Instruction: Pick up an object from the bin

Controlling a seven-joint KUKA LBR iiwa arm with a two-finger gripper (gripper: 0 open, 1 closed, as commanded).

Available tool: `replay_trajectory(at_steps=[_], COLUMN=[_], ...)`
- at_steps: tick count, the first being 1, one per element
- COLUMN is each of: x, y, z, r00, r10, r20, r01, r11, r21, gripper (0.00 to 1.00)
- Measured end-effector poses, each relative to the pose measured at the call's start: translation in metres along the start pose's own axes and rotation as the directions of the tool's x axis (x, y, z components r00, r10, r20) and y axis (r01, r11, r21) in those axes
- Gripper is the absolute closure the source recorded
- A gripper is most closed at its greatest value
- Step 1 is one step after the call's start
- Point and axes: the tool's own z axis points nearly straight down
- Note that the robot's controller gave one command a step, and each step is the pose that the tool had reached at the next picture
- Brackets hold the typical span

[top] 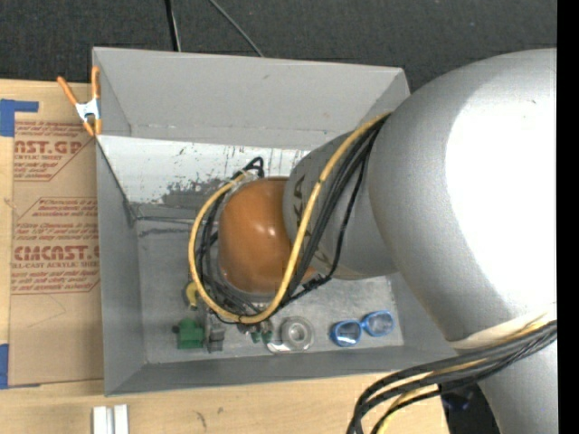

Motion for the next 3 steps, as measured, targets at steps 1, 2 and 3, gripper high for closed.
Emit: replay_trajectory(at_steps=[1,2,3], x=[-0.065,-0.091,-0.093], y=[0.05,0.045,0.057], z=[0.001,-0.087,-0.138], r00=[0.994,0.906,0.903], r10=[-0.105,-0.423,-0.431], r20=[-0.003,0.002,0.003], r01=[0.105,0.423,0.431], r11=[0.994,0.906,0.903], r21=[0.004,0.001,0.001], gripper=[1.0,1.0,1.0])
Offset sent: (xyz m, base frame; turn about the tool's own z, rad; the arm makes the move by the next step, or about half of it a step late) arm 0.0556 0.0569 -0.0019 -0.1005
